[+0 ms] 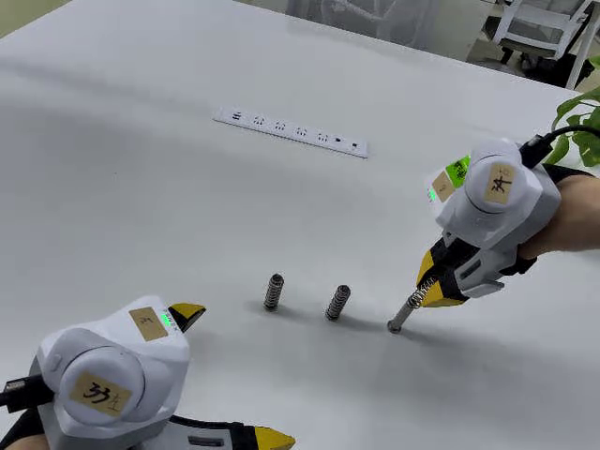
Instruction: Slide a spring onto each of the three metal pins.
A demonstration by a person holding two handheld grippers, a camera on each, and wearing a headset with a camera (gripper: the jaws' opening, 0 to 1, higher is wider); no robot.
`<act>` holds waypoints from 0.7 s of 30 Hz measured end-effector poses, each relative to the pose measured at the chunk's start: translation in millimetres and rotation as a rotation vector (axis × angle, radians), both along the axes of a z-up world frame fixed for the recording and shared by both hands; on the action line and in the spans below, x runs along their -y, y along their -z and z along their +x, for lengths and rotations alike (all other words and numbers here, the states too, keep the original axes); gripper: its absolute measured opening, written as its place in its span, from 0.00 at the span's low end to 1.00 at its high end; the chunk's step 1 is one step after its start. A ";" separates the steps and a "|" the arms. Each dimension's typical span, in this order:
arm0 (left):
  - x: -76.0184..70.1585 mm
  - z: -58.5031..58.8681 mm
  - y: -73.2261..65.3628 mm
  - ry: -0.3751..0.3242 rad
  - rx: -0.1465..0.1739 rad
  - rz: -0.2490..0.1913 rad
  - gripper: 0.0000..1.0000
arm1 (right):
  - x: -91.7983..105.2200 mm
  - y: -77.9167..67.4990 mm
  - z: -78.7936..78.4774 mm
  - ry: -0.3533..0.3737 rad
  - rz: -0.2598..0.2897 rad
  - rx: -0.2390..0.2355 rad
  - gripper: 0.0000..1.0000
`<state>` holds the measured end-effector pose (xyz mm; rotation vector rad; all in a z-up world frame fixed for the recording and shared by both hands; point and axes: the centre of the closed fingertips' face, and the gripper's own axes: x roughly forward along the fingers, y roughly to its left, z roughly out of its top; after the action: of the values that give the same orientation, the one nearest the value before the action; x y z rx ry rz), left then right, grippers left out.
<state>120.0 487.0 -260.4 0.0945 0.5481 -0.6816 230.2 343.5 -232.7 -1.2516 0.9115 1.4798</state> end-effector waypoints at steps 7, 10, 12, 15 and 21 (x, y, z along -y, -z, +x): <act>1.4 -0.3 -0.2 0.004 -0.001 -0.001 0.99 | -0.8 -1.4 -1.2 -0.001 0.002 -0.004 0.13; 0.9 -0.2 -0.5 0.000 -0.002 -0.002 0.99 | -0.4 -0.6 -1.9 -0.004 -0.003 -0.006 0.13; 0.6 0.1 -1.2 -0.002 -0.001 -0.005 0.99 | -0.6 -0.5 -1.7 -0.007 -0.004 -0.005 0.13; 0.5 -0.2 -1.1 -0.002 -0.003 -0.004 0.99 | -1.2 -0.2 -1.5 -0.007 -0.005 -0.006 0.13; 0.4 -0.7 -0.6 -0.001 -0.005 -0.005 0.99 | -1.3 3.1 -1.5 -0.021 -0.023 -0.001 0.13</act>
<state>119.3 486.6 -259.8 0.0875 0.5513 -0.6824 228.7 344.8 -235.8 -1.2809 0.9213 1.4896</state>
